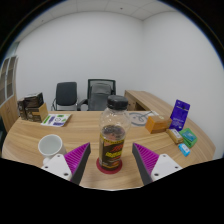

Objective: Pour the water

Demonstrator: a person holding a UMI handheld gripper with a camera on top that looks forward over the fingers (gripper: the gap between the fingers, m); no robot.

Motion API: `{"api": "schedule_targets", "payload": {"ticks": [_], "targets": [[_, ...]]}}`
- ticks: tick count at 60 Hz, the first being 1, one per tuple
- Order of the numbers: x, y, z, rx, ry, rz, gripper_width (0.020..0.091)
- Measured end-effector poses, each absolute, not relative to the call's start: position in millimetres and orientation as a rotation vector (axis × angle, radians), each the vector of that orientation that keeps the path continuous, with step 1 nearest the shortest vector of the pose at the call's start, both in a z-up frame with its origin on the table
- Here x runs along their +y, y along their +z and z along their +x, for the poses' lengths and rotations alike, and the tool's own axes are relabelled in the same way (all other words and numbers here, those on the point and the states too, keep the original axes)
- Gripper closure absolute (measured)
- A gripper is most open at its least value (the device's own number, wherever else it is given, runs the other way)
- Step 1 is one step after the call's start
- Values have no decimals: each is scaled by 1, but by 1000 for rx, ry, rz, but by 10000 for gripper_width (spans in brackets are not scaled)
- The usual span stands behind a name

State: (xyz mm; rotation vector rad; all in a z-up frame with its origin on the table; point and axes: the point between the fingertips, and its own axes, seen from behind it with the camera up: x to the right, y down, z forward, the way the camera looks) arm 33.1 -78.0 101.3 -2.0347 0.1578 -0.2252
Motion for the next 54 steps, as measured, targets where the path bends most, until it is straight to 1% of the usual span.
{"api": "schedule_targets", "payload": {"ticks": [8, 16, 28, 34, 41, 54], "targets": [[-130, 131, 5, 150, -230, -2069, 247], [-195, 170, -29, 143, -263, -2083, 248], [-283, 214, -90, 138, -225, -2090, 247], [-320, 226, -109, 95, -244, -2082, 254], [-346, 233, -126, 102, -205, -2080, 254], [-365, 243, -122, 111, -228, -2075, 251]]}}
